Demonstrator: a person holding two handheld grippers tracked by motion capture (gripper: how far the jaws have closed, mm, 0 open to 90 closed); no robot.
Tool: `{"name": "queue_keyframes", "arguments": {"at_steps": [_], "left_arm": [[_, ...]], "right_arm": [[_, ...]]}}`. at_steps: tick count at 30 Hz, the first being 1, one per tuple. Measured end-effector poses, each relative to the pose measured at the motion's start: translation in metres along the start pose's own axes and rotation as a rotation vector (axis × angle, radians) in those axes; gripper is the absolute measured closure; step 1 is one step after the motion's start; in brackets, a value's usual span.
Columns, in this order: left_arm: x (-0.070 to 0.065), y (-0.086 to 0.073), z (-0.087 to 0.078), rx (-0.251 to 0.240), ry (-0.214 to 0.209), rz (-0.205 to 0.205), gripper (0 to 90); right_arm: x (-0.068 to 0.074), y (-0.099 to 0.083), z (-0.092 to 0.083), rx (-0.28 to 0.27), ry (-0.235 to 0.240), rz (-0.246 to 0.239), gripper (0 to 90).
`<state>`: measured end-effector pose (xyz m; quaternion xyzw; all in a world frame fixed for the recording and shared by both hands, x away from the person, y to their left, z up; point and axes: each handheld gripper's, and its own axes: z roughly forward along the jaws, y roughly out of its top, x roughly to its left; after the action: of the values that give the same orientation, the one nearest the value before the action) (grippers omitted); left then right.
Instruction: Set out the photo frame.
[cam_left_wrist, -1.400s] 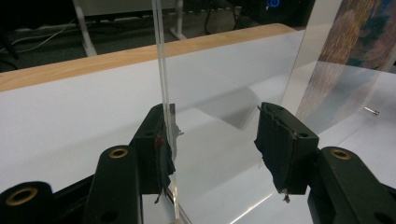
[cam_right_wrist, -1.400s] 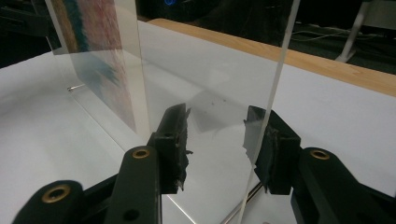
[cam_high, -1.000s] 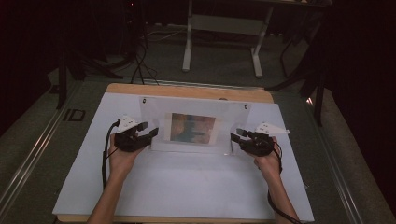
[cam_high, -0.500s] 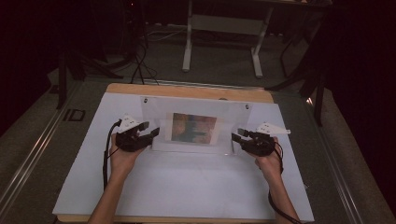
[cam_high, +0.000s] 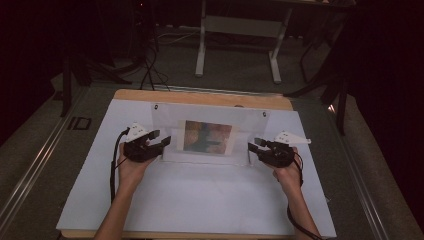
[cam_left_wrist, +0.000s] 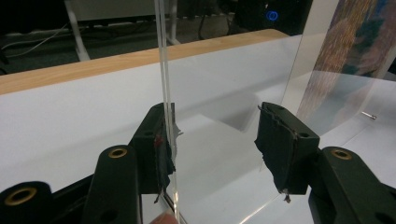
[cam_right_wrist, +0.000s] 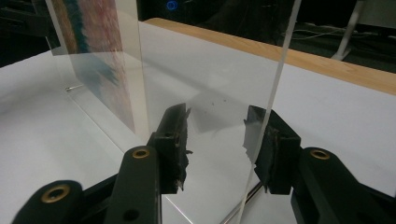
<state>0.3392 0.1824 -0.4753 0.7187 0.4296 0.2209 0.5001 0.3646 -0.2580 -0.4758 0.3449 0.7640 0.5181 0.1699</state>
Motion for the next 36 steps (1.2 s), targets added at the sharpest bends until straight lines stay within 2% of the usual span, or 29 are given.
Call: {"name": "queue_keyframes", "arguments": {"at_steps": [2, 4, 8, 16, 25, 30, 36], "left_arm": [[0.0, 0.0, 0.0, 0.003, 0.0, -0.002, 46.0], [0.0, 0.0, 0.0, 0.015, 0.004, 0.005, 44.7], [0.0, -0.001, 0.001, 0.036, 0.01, 0.007, 41.6], [0.005, 0.0, -0.008, 0.017, 0.005, -0.007, 41.2], [0.013, 0.004, -0.022, -0.015, 0.004, -0.024, 44.1], [0.017, 0.006, -0.029, -0.027, -0.018, -0.031, 49.2], [0.025, 0.007, -0.038, -0.043, -0.019, -0.05, 53.2]], "right_arm": [[0.001, 0.0, 0.0, 0.006, -0.008, -0.007, 56.4], [0.003, 0.001, 0.001, 0.018, -0.025, -0.035, 54.7], [0.003, 0.002, 0.001, 0.034, -0.008, -0.04, 52.0], [-0.002, 0.0, 0.0, 0.07, -0.011, -0.029, 50.0], [-0.01, 0.002, -0.011, 0.075, -0.011, -0.012, 50.1], [-0.015, 0.003, -0.018, 0.083, -0.009, -0.005, 51.6], [-0.021, 0.003, -0.026, 0.078, -0.01, 0.008, 53.6]]}}
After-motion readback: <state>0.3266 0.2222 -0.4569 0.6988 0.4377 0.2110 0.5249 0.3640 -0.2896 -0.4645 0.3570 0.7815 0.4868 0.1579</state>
